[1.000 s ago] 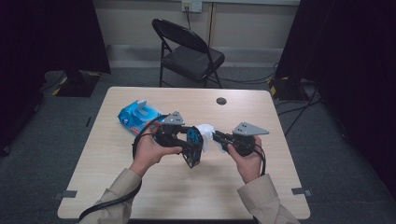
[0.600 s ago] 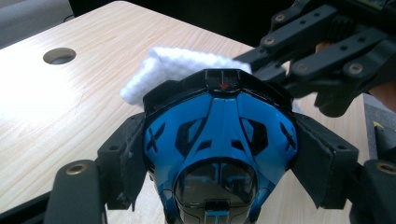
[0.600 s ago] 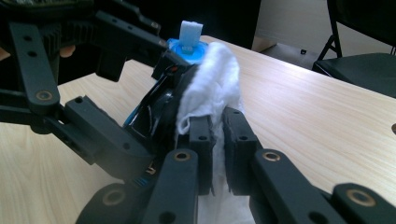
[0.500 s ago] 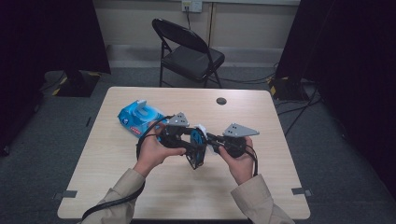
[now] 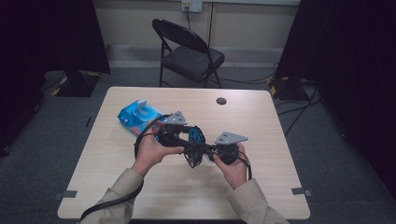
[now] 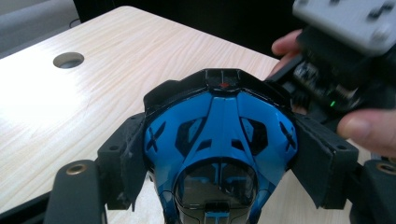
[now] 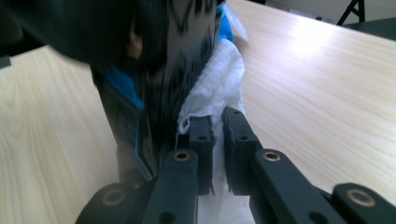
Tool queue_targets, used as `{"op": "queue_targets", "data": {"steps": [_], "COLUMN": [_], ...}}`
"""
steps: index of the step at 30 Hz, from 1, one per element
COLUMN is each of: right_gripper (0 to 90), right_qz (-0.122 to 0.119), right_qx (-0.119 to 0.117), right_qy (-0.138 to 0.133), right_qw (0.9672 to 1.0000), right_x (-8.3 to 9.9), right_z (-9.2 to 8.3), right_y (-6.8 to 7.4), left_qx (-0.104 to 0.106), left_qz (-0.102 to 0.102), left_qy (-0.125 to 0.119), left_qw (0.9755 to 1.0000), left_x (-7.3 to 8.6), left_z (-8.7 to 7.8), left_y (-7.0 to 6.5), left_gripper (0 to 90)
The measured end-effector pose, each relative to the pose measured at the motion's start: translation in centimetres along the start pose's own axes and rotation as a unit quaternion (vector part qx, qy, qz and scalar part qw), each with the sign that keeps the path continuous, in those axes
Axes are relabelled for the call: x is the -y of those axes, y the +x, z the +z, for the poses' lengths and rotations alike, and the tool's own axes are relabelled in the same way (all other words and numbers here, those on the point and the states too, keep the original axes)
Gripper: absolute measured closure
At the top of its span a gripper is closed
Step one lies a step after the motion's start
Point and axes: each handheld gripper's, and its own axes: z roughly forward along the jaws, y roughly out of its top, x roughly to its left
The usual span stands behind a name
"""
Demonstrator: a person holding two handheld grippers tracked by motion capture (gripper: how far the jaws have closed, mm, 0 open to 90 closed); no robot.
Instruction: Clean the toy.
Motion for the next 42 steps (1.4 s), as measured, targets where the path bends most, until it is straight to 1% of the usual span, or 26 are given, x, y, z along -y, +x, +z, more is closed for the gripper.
{"op": "queue_targets", "data": {"steps": [8,12,16,17,21,23,25,29,36,40,42], "right_gripper": [83.7,83.7,83.6,83.6,83.6,83.6,83.6,83.7,83.7,83.7,83.7], "right_qz": [0.005,0.005,0.004,0.003,-0.001,-0.003,-0.001,-0.003,-0.015,-0.015,-0.017], "right_qx": [-0.005,-0.001,0.004,0.006,0.011,0.014,0.016,0.02,0.025,0.021,0.019], "right_qy": [0.018,0.018,0.008,0.006,-0.001,-0.006,-0.011,-0.028,-0.054,-0.065,-0.063], "right_qw": [0.9998,0.9998,1.0,1.0,0.9999,0.9999,0.9998,0.9994,0.9981,0.9976,0.9977], "right_x": [1.2,1.2,0.6,0.5,-0.2,-0.4,-0.8,-1.8,-3.8,-4.3,-4.3], "right_z": [0.8,0.6,-0.1,-0.2,-0.9,-1.2,-1.6,-2.7,-4.5,-4.8,-4.7], "right_y": [0.0,-0.2,-0.5,-0.5,-0.8,-1.0,-1.1,-1.4,-1.6,-1.4,-1.2], "left_qx": [0.0,0.0,-0.001,-0.002,-0.002,-0.003,-0.003,-0.006,-0.009,-0.007,-0.006], "left_qz": [-0.003,-0.005,-0.005,-0.003,-0.007,-0.004,-0.006,-0.01,-0.014,-0.014,-0.014], "left_qy": [-0.006,-0.006,-0.003,-0.002,-0.004,-0.003,-0.003,-0.003,0.0,0.001,0.001], "left_qw": [1.0,1.0,1.0,1.0,1.0,1.0,1.0,0.9999,0.9999,0.9999,0.9999], "left_x": [0.1,0.2,0.4,0.4,0.5,0.6,0.7,0.9,1.0,1.0,1.0], "left_z": [-0.3,-0.3,-0.4,-0.4,-0.4,-0.4,-0.4,-0.4,-0.2,-0.1,0.0], "left_y": [0.2,0.3,0.4,0.4,0.4,0.4,0.5,0.7,1.1,1.1,1.0], "left_gripper": [26.5,26.5,26.5,26.5,26.5,26.5,26.5,26.5,26.5,26.5,26.5]}}
